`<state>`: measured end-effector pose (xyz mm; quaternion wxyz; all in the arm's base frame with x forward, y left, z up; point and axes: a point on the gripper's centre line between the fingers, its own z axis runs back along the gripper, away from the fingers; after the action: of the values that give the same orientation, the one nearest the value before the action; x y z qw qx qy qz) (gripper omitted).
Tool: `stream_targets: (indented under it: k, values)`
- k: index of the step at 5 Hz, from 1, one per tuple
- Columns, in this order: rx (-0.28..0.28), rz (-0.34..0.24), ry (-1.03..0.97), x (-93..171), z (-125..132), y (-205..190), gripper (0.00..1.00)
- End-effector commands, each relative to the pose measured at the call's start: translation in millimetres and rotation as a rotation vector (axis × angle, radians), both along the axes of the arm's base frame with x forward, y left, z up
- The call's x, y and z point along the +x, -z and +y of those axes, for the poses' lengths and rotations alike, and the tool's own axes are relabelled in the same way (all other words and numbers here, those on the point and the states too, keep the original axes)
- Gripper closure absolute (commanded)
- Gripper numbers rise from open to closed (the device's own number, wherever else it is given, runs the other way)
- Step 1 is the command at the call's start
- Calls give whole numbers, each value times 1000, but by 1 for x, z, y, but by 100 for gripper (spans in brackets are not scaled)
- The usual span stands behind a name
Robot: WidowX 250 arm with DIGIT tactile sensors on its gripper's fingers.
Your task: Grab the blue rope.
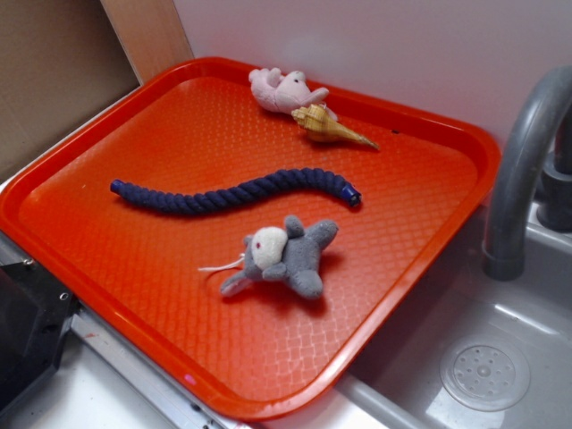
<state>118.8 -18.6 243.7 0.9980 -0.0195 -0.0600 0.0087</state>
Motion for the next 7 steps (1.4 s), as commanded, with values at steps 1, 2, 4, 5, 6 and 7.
stream_targets:
  k: [1, 2, 4, 5, 6, 7]
  values:
    - [0, 0, 0, 0, 0, 0, 0]
    - [-76, -59, 224, 33, 3, 31, 0]
    - [-6, -125, 467, 63, -19, 66, 0]
    - [63, -110, 551, 73, -36, 95, 0]
    - [107, -106, 580, 81, -36, 119, 0]
    - [118, -89, 561, 91, -26, 137, 0]
